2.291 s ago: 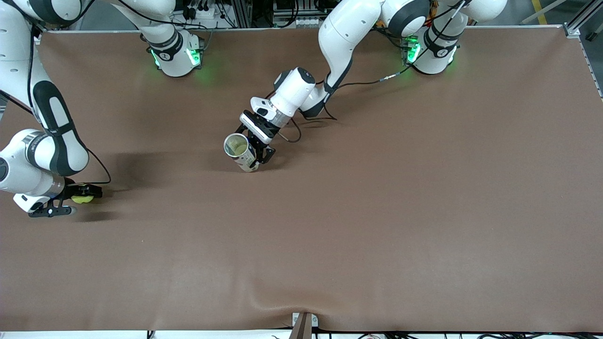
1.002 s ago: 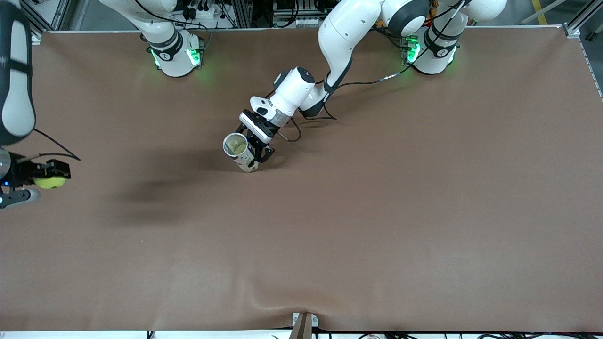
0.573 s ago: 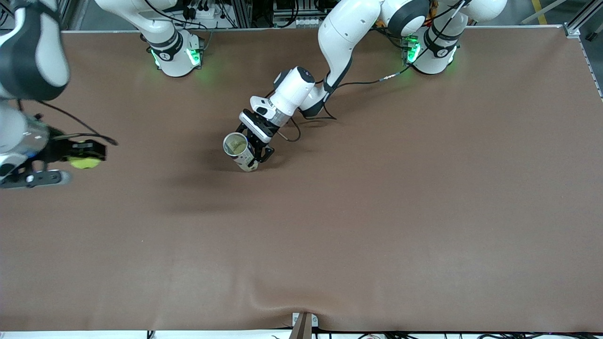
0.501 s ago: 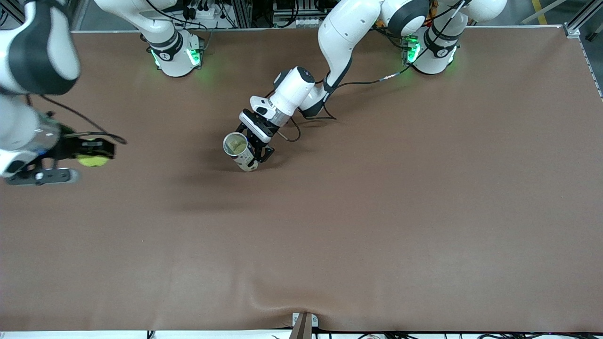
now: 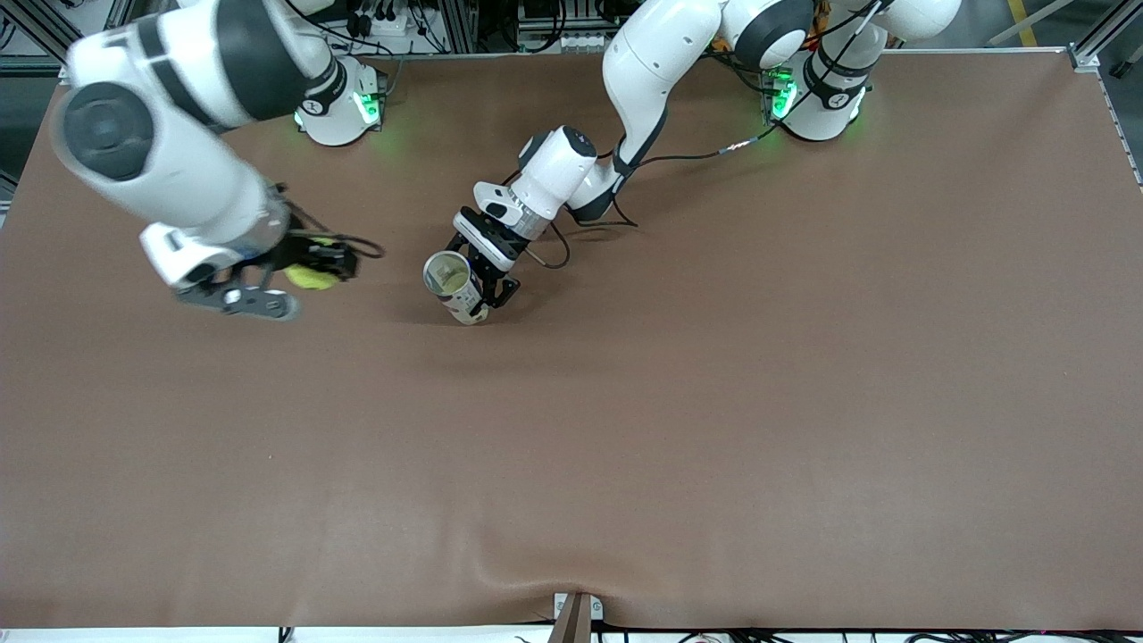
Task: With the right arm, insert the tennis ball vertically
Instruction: 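Carry the second ball with the right gripper over the can rim, then open the right gripper to drop the second ball into the can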
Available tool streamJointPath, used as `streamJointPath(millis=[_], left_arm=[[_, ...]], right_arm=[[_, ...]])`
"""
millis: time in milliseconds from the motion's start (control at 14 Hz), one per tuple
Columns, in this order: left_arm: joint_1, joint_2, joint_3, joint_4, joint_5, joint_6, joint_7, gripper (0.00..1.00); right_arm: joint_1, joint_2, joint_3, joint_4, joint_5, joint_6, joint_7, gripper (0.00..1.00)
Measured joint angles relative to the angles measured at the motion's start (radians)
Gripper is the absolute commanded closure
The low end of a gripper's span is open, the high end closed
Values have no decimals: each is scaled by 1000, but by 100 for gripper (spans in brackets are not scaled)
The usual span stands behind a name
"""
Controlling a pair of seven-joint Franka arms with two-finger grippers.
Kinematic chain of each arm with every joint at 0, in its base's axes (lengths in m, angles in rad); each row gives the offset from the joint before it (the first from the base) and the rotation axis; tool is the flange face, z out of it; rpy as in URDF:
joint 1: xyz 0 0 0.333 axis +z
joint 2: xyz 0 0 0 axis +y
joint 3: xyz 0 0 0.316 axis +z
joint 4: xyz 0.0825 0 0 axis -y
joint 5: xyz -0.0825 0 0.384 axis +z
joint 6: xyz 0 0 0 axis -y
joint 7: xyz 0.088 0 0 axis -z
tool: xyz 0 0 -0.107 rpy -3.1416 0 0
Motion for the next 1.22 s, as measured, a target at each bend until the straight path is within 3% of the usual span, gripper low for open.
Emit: streamJointPath(millis=[430, 1217], left_arm=[[-1, 0, 0, 0, 0, 0, 0, 17], [-1, 0, 0, -1, 0, 0, 0, 15]], right_arm=[[6, 9, 100, -146, -1, 170, 166, 100], [75, 40, 111, -279, -2, 341, 256, 100]])
